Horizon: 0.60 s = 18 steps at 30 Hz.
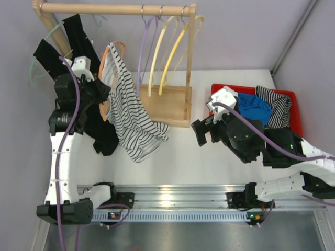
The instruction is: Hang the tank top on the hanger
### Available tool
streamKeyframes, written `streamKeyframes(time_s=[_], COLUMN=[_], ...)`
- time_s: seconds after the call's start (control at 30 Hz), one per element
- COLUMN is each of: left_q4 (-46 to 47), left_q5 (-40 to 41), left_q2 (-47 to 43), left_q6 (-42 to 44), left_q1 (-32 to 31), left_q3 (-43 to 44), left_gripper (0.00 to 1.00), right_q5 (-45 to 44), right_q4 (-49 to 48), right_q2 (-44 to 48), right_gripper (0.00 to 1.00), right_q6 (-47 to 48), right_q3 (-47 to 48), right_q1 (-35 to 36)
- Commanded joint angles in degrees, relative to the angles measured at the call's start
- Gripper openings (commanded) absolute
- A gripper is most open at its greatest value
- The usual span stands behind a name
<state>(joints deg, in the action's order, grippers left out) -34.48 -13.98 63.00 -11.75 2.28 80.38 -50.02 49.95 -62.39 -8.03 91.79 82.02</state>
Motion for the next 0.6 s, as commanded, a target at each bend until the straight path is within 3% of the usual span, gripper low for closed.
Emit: streamKeyframes(time_s=[0.0,0.3,0.57], left_q4=[0.7,-6.2,-7.4], left_q5=[-1.6,-1.5,-0.2], left_q2=[2.1,10.6,14.8], left_q6=[2.2,4.1,4.2], left_q1=[0.5,0.6,1.1], left_q3=[9.5,25.9,33.3], left_gripper=[0.0,0.0,0.0], right_q5=[-0.2,0.4,0.7], right_q4=[0.4,0.6,0.6], right_q2=[-0.4,-2.3,-3.9], right_gripper=[0.95,0.96,0.96], right_q6=[1.7,3.5,4.3], right_q3=[3.0,5.5,6.7], right_q1=[0.9,0.9,0.9])
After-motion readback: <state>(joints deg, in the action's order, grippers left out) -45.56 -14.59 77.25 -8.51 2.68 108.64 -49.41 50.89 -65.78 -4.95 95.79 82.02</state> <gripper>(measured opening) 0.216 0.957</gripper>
